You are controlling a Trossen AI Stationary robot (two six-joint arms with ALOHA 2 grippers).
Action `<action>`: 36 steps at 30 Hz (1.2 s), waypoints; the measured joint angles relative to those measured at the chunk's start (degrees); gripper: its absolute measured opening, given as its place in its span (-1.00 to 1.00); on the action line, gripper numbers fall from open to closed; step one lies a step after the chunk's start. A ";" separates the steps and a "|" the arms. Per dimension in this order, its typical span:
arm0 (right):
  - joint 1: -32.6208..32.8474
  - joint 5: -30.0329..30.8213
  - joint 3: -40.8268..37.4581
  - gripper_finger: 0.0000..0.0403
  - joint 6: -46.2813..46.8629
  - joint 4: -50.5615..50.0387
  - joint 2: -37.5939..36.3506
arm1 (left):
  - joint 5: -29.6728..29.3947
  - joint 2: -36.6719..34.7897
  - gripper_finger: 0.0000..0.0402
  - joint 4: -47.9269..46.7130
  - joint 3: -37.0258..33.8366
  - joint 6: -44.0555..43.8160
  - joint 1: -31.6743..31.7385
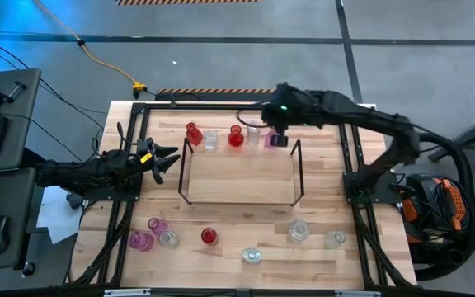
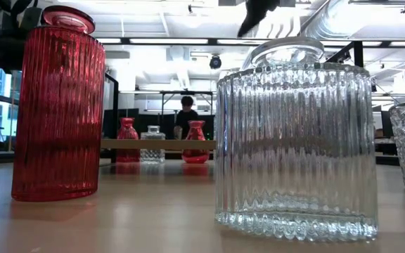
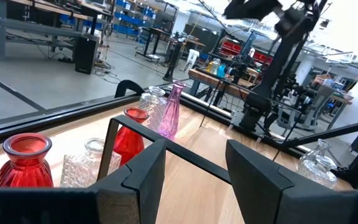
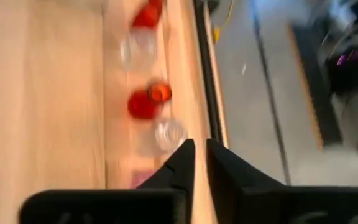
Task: Sort vases onto shelf
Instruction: Put the pink transparent vase on the shelf
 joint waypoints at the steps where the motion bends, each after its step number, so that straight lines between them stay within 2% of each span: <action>1: -0.93 -0.39 0.69 -0.76 0.50 -1.47 1.47 | 0.00 0.00 -0.21 0.00 -0.02 0.01 0.00; 8: -6.03 -5.38 1.58 -0.28 4.83 -5.87 7.35 | 0.00 0.00 -0.21 0.00 -0.02 0.00 -0.01; 13: -7.26 -7.15 1.57 -0.07 6.59 -8.00 9.37 | 0.00 0.00 -0.21 0.01 -0.02 0.02 -0.01; 19: -9.18 -11.68 1.52 -0.05 8.84 -14.73 10.72 | 0.00 0.00 -0.21 0.00 -0.02 0.00 0.00; 23: -9.89 -12.46 1.50 -0.05 8.69 -14.87 10.89 | 0.01 0.00 -0.21 0.00 -0.02 0.00 -0.02; 28: -10.45 -16.49 1.50 -0.05 9.80 -14.77 11.06 | 0.00 0.00 -0.21 0.00 -0.02 0.02 0.00; 36: -10.64 -16.55 1.50 -0.05 11.13 -15.36 13.16 | 0.00 0.00 -0.21 0.02 -0.02 0.02 0.00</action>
